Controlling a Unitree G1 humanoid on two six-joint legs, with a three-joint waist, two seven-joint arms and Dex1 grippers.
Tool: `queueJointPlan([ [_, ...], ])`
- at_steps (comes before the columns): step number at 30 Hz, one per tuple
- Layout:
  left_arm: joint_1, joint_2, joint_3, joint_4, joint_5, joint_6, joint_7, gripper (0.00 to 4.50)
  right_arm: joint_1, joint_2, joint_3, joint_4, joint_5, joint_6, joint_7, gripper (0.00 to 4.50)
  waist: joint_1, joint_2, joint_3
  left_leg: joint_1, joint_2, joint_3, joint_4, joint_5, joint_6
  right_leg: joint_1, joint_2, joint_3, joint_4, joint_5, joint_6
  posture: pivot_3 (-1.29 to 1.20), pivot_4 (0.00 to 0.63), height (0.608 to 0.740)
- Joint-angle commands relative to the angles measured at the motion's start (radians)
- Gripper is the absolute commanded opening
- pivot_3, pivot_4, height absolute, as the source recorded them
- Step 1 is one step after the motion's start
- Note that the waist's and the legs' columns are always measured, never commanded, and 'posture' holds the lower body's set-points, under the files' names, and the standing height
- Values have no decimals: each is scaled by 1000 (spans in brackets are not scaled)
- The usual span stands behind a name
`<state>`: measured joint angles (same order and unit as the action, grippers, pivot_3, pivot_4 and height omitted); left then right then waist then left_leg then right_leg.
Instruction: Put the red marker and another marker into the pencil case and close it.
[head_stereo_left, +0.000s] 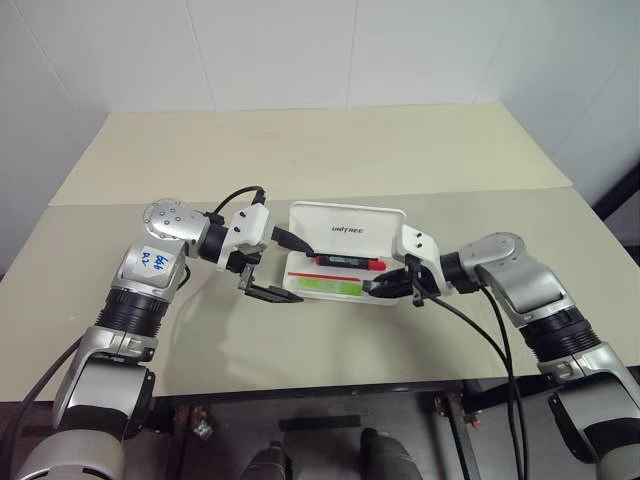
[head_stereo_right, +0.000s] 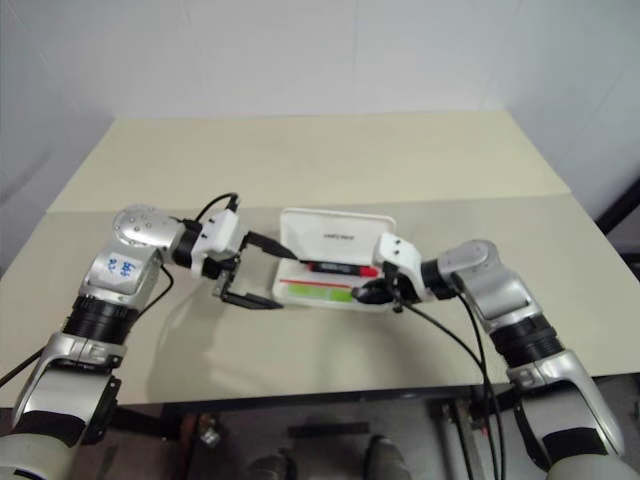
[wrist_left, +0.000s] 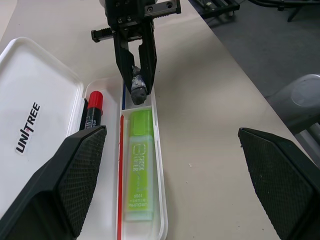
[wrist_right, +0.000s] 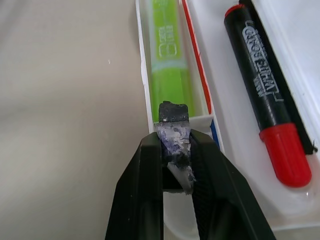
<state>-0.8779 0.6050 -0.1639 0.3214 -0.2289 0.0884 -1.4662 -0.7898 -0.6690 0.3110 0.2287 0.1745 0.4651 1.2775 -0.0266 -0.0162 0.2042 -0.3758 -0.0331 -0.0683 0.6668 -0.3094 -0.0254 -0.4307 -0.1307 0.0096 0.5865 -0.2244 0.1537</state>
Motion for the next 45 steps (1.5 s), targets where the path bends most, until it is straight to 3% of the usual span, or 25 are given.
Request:
queueJointPlan([
  [1,-2,17,19,-36,-10,-1,5,4500,-16,-10,-11,14,-15,-33,20,1754,0,0,0,0,0,0,0,0,0,0,0,0,0,0,0,0,150,740],
  [9,-14,15,18,-22,-8,-10,5,4500,-34,-6,-61,-9,10,-50,27,4470,-1,0,0,0,0,0,0,0,0,0,0,0,1,0,0,0,150,740],
  [17,-15,15,27,-11,-13,-16,9,4500,62,-42,-177,-196,118,-10,18,4470,1,0,0,0,0,0,-1,0,0,0,0,0,0,0,0,0,150,740],
  [28,1,38,141,-26,-100,107,75,4500,232,-120,-496,-397,311,83,-122,4470,2,0,0,1,0,-1,0,-2,4,0,0,0,1,0,0,0,150,740],
  [32,16,46,174,-23,-124,135,88,3549,264,-149,-555,-423,353,97,-141,4500,2,0,0,1,0,-1,0,-2,4,0,0,0,1,0,0,0,150,740],
  [42,21,50,195,25,-120,117,89,149,274,-175,-540,-432,367,75,-144,4500,2,0,0,1,0,0,0,-2,4,1,0,0,1,0,0,0,150,740],
  [45,21,44,200,47,-102,101,129,68,267,-176,-534,-425,365,71,-147,4500,2,0,0,1,0,0,0,-2,4,1,0,0,1,0,0,0,150,740],
])
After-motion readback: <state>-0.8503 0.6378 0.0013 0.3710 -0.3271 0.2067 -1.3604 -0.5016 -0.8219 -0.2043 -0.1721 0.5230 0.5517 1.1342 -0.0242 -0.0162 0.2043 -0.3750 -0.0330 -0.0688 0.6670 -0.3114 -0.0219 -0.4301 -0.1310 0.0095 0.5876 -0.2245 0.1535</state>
